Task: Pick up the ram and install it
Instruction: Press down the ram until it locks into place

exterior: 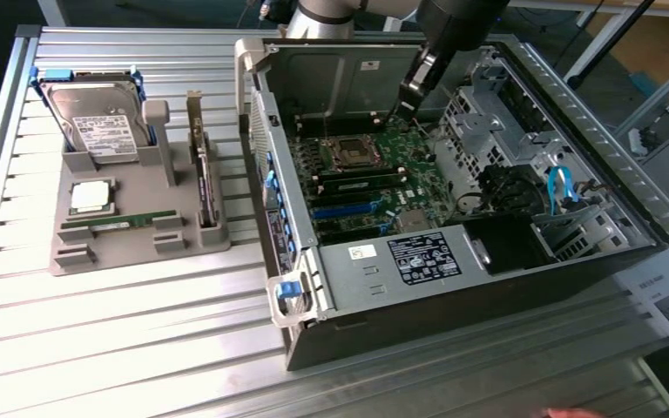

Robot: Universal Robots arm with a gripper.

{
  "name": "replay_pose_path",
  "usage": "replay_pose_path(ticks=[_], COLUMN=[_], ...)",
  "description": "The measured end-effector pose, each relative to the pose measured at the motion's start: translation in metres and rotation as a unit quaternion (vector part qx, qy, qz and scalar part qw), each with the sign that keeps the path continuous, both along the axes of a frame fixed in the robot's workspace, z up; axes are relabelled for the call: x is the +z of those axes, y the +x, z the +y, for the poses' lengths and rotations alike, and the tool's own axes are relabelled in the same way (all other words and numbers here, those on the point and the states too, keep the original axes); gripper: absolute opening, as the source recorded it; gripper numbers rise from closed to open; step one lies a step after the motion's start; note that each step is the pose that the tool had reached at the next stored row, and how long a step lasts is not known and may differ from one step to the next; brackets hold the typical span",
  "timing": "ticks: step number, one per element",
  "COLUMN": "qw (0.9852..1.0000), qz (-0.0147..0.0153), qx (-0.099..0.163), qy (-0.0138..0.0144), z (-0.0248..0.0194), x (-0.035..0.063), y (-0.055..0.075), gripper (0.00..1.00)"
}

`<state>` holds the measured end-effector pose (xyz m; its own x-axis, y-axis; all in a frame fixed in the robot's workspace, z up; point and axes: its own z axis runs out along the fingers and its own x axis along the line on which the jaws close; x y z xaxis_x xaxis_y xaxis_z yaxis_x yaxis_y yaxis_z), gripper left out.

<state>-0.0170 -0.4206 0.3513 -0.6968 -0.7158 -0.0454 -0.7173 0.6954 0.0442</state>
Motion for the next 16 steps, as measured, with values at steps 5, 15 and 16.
replay_pose_path(ticks=[5,15,16], qw=[0.9999,0.9974,0.997], qz=[0.0,0.0,0.0], qx=[-0.014,-0.072,-0.077], qy=[0.0,0.0,0.0], z=[0.0,0.0,0.0], x=[0.0,0.0,0.0], y=[0.0,0.0,0.0], gripper=[0.1,0.1,0.1])
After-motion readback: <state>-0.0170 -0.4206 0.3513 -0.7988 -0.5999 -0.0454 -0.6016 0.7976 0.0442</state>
